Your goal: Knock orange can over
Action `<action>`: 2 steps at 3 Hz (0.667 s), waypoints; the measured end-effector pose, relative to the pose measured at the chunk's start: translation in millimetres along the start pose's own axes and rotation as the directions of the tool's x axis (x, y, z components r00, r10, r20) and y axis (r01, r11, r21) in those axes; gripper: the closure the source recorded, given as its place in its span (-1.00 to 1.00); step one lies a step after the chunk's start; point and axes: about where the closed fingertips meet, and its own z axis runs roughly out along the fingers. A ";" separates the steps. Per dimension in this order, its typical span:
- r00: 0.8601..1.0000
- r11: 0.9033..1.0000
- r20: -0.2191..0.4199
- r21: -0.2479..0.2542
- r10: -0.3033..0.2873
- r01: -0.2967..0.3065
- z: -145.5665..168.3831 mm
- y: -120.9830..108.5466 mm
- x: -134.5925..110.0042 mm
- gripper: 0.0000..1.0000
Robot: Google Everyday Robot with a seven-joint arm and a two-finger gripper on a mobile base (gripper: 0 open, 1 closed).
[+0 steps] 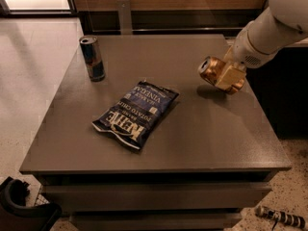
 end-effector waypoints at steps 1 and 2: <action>0.997 0.999 -0.073 -0.035 -0.037 0.034 17.8 11.9 2.7 1.00; 0.994 0.994 -0.101 -0.099 -0.053 0.043 43.1 28.7 7.6 1.00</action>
Offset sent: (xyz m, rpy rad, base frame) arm -0.0130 0.0249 -0.1088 -0.0760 0.2448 0.0673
